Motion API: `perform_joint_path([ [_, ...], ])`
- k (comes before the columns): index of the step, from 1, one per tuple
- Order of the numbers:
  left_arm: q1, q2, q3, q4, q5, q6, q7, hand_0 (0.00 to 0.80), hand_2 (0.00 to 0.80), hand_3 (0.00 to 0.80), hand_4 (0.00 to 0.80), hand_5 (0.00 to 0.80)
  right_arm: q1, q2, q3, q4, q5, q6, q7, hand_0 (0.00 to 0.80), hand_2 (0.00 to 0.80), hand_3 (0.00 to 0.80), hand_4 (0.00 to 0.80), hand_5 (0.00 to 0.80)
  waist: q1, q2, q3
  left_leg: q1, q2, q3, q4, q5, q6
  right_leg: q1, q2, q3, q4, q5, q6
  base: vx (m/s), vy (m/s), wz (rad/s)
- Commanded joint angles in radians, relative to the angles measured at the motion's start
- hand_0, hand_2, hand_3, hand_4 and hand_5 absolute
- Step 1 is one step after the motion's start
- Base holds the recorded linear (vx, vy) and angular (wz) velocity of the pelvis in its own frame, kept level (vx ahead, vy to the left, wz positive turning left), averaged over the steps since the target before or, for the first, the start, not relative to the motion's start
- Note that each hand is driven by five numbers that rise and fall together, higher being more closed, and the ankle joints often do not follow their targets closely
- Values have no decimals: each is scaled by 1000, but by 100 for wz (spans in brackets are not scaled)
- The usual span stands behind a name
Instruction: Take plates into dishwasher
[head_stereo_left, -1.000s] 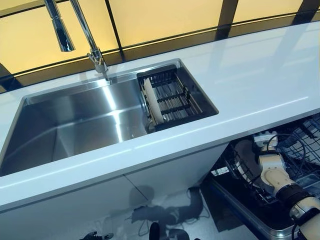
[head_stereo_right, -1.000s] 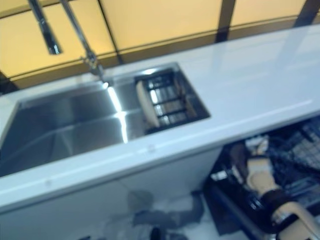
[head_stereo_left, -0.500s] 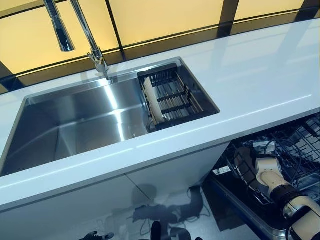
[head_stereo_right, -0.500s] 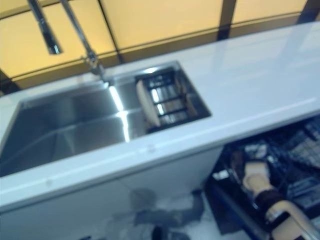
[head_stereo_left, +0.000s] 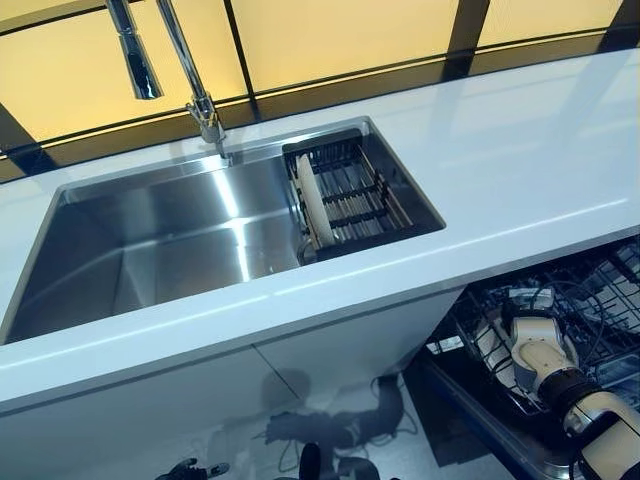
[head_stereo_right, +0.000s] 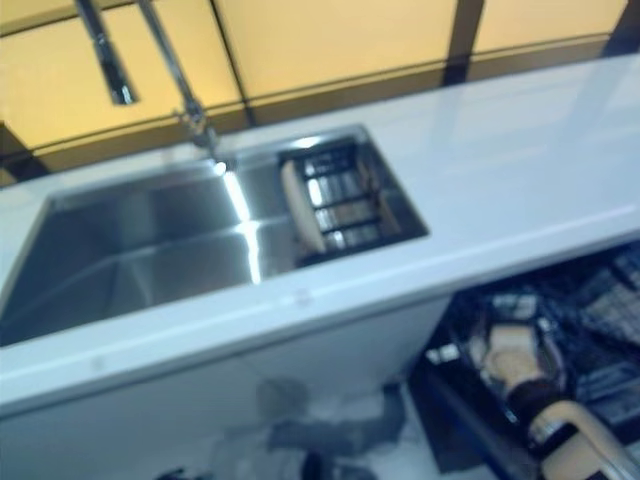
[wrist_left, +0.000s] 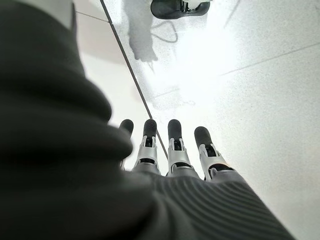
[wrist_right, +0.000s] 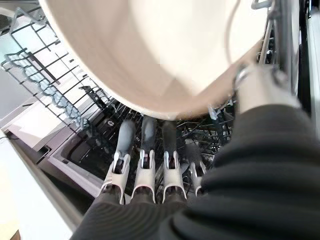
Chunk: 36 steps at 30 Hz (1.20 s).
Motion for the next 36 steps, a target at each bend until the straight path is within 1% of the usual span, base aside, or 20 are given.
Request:
perform_joint_path([
  [1,-37,30,-51,41,27,-6,8,0,0,0,0,0,-93,-26,44,-18,2,58,7,0,0,0,0,0,5,-40,-27,67,-38,59,-2,-146,50,-16,24,22,3,-28,9,0,0,0],
  [6,-21,28,-23,38,21,-4,20,0,0,0,0,0,-48,-69,-29,-137,-22,38,29,0,0,0,0,0,-17,-54,-38,79,-33,76,-2,-151,50,-11,28,39,3,-27,12,10,10,-2],
  [7,-17,27,-10,34,24,-2,23,0,0,0,0,0,-27,-85,-59,-181,-39,35,56,0,0,0,0,0,-24,-59,-39,81,-32,80,-2,-153,51,-10,29,45,3,-26,12,22,17,-4],
  [9,-12,28,7,28,24,3,27,0,0,0,0,0,10,-115,-98,-246,-45,30,73,0,0,0,0,0,-33,-66,-42,83,-30,86,-2,-154,52,-10,32,53,3,-26,13,19,19,-7],
  [13,-7,38,39,37,12,1,26,0,0,0,0,0,76,-214,-211,-419,-53,5,149,0,0,0,0,0,-61,-80,-43,91,-25,103,-2,-161,55,-10,37,76,3,-24,15,12,26,-9],
  [14,-7,38,40,38,12,1,26,0,0,0,0,0,81,-219,-220,-426,-54,1,154,0,0,0,0,0,-62,-80,-42,92,-24,104,-2,-161,55,-10,38,77,3,-24,15,11,27,-15],
  [16,-2,44,62,42,3,0,25,0,0,0,0,0,126,-293,-320,-492,-28,-30,193,0,0,0,0,0,-78,-91,-42,97,-21,115,-2,-164,56,-8,41,92,3,-22,17,11,28,-23],
  [18,-1,48,74,41,4,4,25,0,0,0,0,0,154,-339,-382,-510,-21,-42,215,0,0,0,0,0,-84,-99,-41,101,-18,121,-2,-165,56,-7,43,98,3,-19,17,4,16,-14],
  [20,1,55,80,37,-5,8,31,0,0,0,0,0,167,-395,-444,-493,-13,-49,225,0,0,0,0,0,-92,-110,-41,104,-15,126,-2,-167,57,-6,44,101,3,-18,19,-2,9,-19],
  [24,-2,65,80,35,-19,13,32,0,0,0,0,0,159,-457,-499,-445,-34,-25,247,0,0,0,0,0,-90,-123,-40,109,-12,129,-2,-169,57,-2,45,101,3,-17,20,0,4,-12],
  [26,-6,70,75,39,-26,12,32,0,0,0,0,0,134,-485,-502,-398,-56,-15,251,0,0,0,0,0,-85,-128,-42,109,-12,126,-2,-168,58,0,44,97,3,-17,21,0,0,0],
  [29,-20,81,61,42,-32,20,33,0,0,0,0,0,47,-520,-457,-309,-58,7,229,0,0,0,0,0,-69,-137,-41,107,-13,119,-2,-167,57,3,42,85,3,-18,21,0,0,0],
  [30,-24,85,55,41,-31,23,32,0,0,0,0,0,9,-531,-433,-288,-31,14,209,0,0,0,0,0,-63,-139,-41,107,-13,117,-2,-167,56,4,41,79,3,-19,22,0,0,0],
  [33,-37,92,38,43,-41,27,27,0,0,0,0,0,-131,-559,-349,-245,66,-5,109,0,0,0,0,0,-47,-144,-41,107,-16,105,-2,-166,55,9,40,67,3,-22,21,5,-7,2],
  [34,-41,94,27,43,-49,27,26,0,0,0,0,0,-198,-573,-312,-246,102,-38,61,0,0,0,0,0,-38,-146,-43,106,-18,98,-2,-165,55,9,39,63,3,-24,22,0,0,0],
  [35,-42,93,25,43,-51,26,27,0,0,0,0,0,-223,-575,-294,-246,112,-44,45,0,0,0,0,0,-37,-146,-42,105,-18,96,-2,-165,54,10,38,61,3,-24,22,0,0,0],
  [36,-43,92,17,37,-53,29,26,0,0,0,0,0,-300,-585,-245,-263,158,-111,-46,0,0,0,0,0,-28,-147,-41,101,-21,86,-2,-164,54,10,37,52,3,-26,22,11,2,4],
])
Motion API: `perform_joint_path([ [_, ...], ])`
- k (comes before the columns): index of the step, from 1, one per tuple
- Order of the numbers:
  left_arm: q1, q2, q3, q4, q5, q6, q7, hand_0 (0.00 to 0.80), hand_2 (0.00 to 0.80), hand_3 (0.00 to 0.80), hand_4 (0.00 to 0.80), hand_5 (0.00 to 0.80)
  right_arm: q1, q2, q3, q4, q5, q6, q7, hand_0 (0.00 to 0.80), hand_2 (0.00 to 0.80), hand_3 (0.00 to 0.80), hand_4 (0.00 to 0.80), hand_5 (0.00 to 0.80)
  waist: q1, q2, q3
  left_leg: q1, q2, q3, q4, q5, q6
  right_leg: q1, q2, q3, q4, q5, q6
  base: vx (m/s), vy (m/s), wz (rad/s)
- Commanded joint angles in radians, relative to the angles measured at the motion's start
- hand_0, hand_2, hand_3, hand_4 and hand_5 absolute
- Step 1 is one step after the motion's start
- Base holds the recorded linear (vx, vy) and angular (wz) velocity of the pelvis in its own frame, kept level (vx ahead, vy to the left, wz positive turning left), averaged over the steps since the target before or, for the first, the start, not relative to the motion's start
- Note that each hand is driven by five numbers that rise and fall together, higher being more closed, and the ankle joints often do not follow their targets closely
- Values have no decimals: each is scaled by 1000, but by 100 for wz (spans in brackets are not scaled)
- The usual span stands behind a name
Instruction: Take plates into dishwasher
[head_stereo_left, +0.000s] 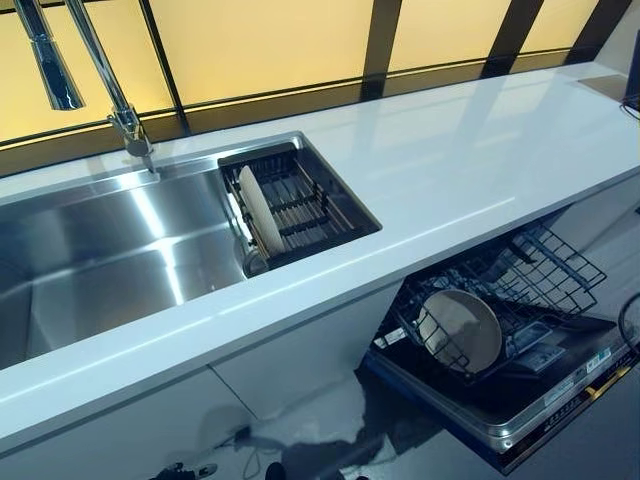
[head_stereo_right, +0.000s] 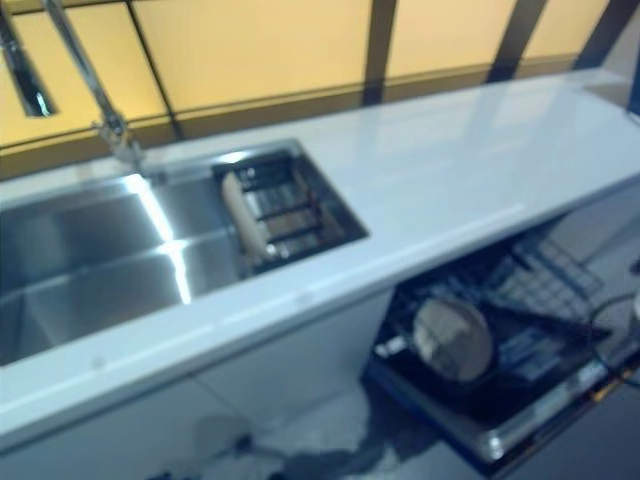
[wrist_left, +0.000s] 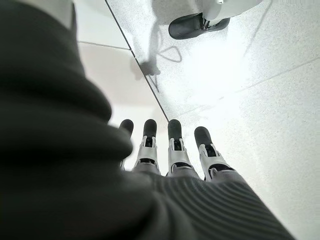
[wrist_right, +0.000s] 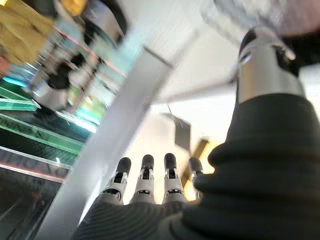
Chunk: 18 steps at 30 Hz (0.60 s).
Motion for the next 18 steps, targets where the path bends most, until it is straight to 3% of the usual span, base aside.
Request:
perform_joint_path([
  [1,-46,77,-46,31,-30,2,11,0,0,0,0,0,-221,-106,131,-35,81,-94,-232,0,0,0,0,0,93,-44,-14,60,-35,-10,-2,-148,52,7,33,-30,2,-39,21,11,4,14],
  [5,-43,64,-53,24,-33,5,17,0,0,0,0,0,-327,-117,193,-144,72,-185,-369,0,0,0,0,0,109,-49,-10,44,-41,-36,-2,-142,52,3,30,-50,2,-44,24,12,3,21],
  [13,-39,71,-66,13,-45,6,28,0,0,0,0,0,-475,-110,306,-209,91,-237,-522,0,0,0,0,0,153,-78,11,0,-46,-89,-2,-127,50,-13,29,-101,2,-48,26,19,-6,28],
  [18,-40,77,-63,12,-58,1,36,0,0,0,0,0,-538,-74,365,-220,36,-363,-566,0,0,0,0,0,179,-93,31,-23,-49,-123,-2,-115,44,-18,31,-137,2,-50,22,38,11,22],
])
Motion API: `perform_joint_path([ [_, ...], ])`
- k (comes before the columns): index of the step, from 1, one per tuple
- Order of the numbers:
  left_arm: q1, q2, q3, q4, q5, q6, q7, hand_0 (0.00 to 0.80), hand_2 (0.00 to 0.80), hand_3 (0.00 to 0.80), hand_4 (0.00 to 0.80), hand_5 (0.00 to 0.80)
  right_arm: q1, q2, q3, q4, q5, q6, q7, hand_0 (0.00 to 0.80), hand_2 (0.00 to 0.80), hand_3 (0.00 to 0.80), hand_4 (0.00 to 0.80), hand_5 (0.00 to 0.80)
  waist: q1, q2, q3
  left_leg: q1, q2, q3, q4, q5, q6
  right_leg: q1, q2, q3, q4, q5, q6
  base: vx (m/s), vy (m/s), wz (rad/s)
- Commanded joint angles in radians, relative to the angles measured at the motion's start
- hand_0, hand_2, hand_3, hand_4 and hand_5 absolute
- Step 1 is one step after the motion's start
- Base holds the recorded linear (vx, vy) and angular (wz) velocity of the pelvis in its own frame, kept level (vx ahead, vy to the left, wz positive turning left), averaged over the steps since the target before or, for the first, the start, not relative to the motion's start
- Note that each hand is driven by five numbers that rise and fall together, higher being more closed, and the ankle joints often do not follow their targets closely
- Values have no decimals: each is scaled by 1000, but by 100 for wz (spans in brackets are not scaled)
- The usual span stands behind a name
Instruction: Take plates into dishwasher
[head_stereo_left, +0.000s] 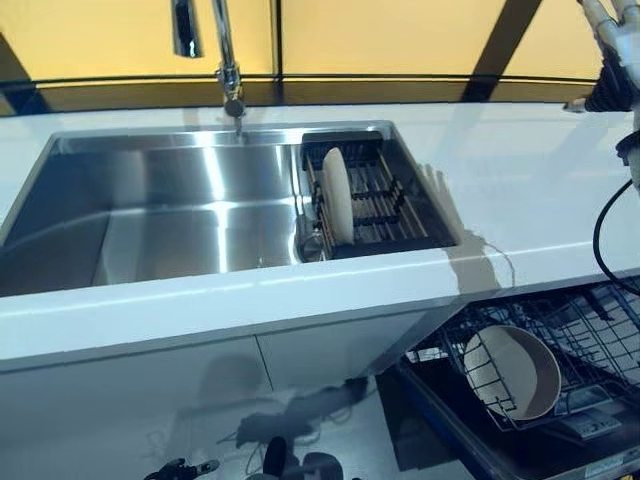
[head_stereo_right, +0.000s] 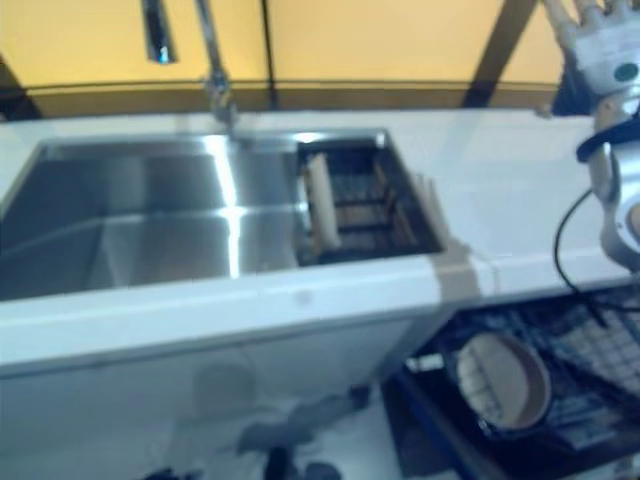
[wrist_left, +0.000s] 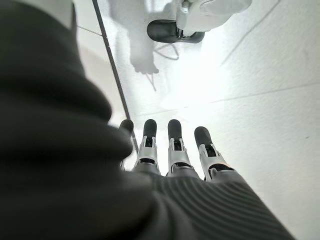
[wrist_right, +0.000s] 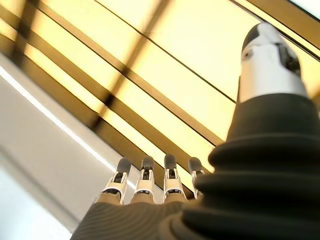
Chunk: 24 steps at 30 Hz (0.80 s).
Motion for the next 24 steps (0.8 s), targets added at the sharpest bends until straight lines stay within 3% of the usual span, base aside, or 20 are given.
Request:
perform_joint_path([
  [1,-17,58,-25,11,-43,-11,19,0,0,0,0,0,-139,-27,85,-15,-72,-52,-36,0,0,0,0,0,37,-33,8,47,-20,8,-4,-139,46,-13,36,-17,0,-26,17,23,14,27],
  [14,-19,87,-12,34,-74,-58,-1,0,0,0,0,0,-216,-3,207,-53,-227,-171,33,0,0,0,0,0,69,-75,78,-37,-17,-25,-4,-120,43,-76,46,-59,0,-14,16,-6,7,17],
  [24,-4,75,7,62,-47,-88,6,0,0,0,0,0,-190,1,203,-103,-301,-282,37,0,0,0,0,0,67,-88,65,-23,-17,-30,-4,-127,44,-66,47,-64,0,-16,15,16,-1,2],
])
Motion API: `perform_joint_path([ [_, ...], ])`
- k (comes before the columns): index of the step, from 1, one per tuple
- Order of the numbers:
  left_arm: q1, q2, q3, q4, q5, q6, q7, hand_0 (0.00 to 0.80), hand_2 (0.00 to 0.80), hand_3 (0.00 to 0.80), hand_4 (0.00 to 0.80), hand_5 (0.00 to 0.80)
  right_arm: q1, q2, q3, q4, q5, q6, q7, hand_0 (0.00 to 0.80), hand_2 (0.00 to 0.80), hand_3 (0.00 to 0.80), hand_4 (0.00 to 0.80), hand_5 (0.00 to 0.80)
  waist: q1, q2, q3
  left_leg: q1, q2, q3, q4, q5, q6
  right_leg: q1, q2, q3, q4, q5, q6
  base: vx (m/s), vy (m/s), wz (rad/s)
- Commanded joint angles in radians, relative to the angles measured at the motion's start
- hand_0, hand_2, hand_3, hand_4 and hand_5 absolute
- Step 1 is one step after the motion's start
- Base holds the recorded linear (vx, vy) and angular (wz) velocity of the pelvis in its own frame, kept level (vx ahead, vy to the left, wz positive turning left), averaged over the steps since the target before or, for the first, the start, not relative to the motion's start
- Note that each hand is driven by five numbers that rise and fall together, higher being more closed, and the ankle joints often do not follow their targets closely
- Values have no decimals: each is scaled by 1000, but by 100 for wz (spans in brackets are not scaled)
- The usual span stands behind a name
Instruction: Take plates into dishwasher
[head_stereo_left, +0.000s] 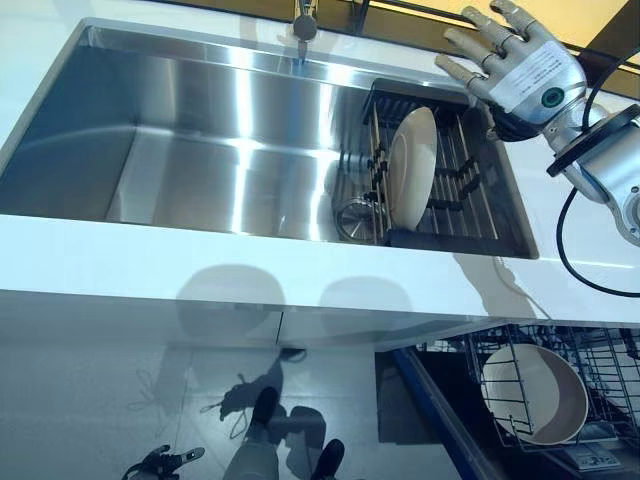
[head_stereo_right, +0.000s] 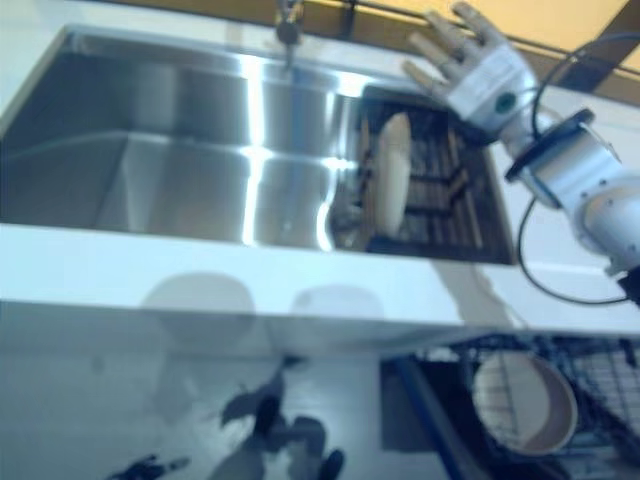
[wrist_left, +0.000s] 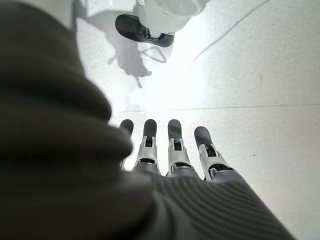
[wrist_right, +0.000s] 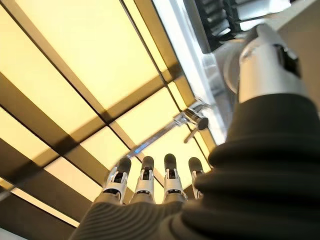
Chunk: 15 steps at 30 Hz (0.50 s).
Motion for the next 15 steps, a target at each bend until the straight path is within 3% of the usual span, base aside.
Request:
perform_joint_path([
  [1,16,21,7,32,-4,-19,13,0,0,0,0,0,-82,-9,39,-1,-34,0,-4,0,0,0,0,0,10,-5,-31,81,-4,46,-5,-157,48,-5,45,-2,0,-9,14,0,0,0],
  [15,19,8,8,39,5,-27,6,0,0,0,0,0,-58,24,24,2,-64,-39,-6,0,0,0,0,0,11,10,-32,97,-6,48,-5,-166,50,7,43,6,0,-15,10,0,0,0],
])
